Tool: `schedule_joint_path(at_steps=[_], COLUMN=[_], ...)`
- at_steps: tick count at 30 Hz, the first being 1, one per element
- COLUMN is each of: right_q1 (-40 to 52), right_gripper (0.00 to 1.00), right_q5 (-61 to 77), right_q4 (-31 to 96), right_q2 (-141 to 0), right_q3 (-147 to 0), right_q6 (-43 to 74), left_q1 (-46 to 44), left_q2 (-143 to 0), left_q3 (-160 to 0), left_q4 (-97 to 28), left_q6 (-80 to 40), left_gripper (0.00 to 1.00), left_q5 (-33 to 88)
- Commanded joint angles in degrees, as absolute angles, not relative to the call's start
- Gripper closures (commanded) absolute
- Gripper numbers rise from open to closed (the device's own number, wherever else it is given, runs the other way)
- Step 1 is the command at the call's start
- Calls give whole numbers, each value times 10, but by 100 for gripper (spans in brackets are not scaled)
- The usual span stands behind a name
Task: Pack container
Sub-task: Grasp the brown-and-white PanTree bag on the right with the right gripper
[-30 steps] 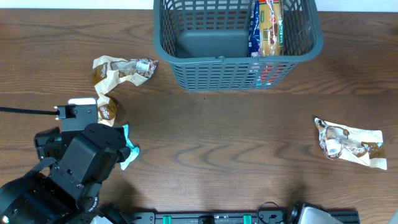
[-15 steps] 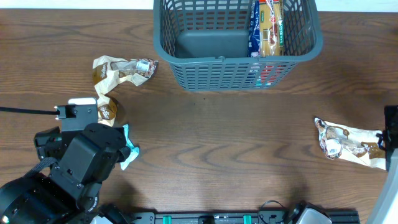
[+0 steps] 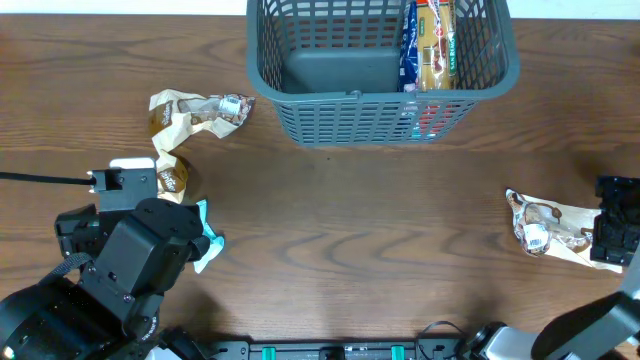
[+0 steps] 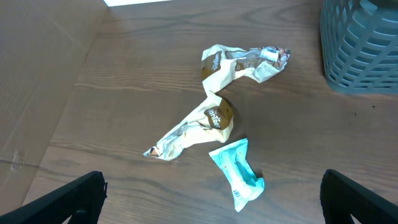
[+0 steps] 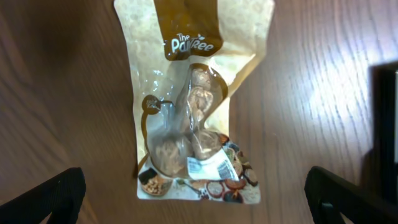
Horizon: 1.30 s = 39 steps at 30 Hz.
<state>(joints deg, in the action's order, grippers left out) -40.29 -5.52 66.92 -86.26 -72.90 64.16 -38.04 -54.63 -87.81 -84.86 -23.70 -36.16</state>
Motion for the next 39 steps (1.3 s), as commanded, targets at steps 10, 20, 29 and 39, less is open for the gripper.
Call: schedule_joint_path(at_steps=[10,20,29,39], right_q1=[-409,-410,-409,-409], right_gripper=[1,1,1,1], right_q5=[-49,-60,-60,-64], right_q4=[630,609,590,574], right_q2=[-943,-1000,-1056,-1068], right_q3=[-729,-715,-715,-714], right_q6=[570,582,567,567], left_q1=[-381,-381,-381,-381], left_q2=[-547,-547,-547,-547], left_q3=[-883,-883,-883,-883], left_q4=[-850,-850,-850,-850], left_q6=[-232,-232,-232,-232], left_gripper=[1,1,1,1], left_q5=[-365,-364,-364,-364])
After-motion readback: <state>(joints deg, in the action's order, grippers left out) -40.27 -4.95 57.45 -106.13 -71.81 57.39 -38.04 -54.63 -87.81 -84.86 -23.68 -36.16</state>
